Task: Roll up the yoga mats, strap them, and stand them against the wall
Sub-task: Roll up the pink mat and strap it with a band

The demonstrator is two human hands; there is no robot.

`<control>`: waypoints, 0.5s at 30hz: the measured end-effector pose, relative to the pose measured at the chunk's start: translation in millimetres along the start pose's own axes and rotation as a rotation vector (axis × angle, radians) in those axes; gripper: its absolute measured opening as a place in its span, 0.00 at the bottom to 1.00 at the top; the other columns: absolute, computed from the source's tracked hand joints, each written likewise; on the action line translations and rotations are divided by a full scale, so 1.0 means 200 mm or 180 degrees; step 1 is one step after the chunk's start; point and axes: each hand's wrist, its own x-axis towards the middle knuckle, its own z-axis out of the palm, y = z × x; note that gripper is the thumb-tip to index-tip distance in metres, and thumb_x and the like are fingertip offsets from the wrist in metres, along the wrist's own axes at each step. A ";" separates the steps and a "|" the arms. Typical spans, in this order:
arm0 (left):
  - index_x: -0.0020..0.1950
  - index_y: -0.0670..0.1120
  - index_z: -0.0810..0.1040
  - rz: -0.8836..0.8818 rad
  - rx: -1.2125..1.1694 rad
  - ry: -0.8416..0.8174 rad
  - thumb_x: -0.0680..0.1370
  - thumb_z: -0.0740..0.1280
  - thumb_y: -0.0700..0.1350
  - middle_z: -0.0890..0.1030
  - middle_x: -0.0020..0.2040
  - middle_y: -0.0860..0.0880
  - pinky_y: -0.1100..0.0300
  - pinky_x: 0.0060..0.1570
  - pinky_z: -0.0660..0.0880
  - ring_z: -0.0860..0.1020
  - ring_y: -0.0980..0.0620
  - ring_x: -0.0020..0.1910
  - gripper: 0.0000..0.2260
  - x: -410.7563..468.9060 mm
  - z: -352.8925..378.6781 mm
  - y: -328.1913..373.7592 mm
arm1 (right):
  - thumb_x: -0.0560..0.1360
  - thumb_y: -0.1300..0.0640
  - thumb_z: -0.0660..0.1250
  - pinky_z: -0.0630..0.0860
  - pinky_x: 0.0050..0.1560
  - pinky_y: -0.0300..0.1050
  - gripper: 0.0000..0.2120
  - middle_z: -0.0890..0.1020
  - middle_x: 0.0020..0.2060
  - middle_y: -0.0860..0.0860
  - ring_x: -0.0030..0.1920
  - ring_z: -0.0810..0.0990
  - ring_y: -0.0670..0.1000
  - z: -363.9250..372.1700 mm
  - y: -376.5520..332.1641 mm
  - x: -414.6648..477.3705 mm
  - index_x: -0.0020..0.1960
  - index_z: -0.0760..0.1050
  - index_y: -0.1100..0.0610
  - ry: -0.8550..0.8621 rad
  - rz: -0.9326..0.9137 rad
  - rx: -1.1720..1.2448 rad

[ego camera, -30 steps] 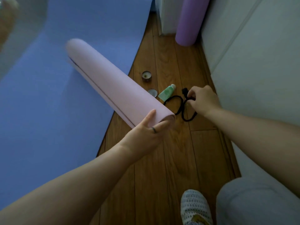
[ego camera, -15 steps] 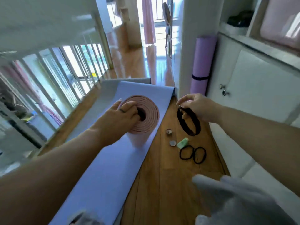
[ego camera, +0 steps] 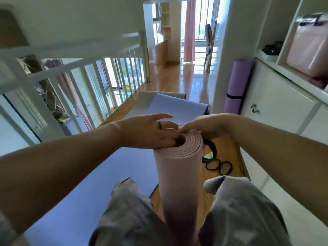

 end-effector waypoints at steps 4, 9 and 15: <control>0.59 0.46 0.78 0.0350 -0.0002 0.0006 0.69 0.71 0.35 0.80 0.59 0.47 0.46 0.62 0.73 0.77 0.45 0.60 0.19 -0.01 -0.08 0.03 | 0.71 0.44 0.70 0.77 0.59 0.51 0.23 0.80 0.55 0.59 0.53 0.80 0.55 0.02 -0.01 -0.07 0.59 0.75 0.58 -0.0332 0.0223 -0.0143; 0.61 0.45 0.71 0.0492 -0.0018 0.0195 0.76 0.62 0.36 0.79 0.61 0.48 0.51 0.60 0.74 0.73 0.47 0.63 0.14 -0.03 -0.11 0.04 | 0.69 0.44 0.71 0.80 0.47 0.45 0.21 0.82 0.48 0.53 0.45 0.83 0.49 0.00 -0.06 -0.15 0.53 0.77 0.59 -0.0368 0.0166 -0.0413; 0.61 0.45 0.70 0.0525 -0.0225 0.0193 0.74 0.69 0.37 0.78 0.61 0.47 0.55 0.52 0.77 0.74 0.48 0.61 0.18 -0.04 -0.12 0.06 | 0.70 0.45 0.69 0.80 0.45 0.43 0.17 0.85 0.41 0.49 0.41 0.84 0.47 0.02 -0.10 -0.16 0.51 0.77 0.57 -0.0471 0.0185 -0.0624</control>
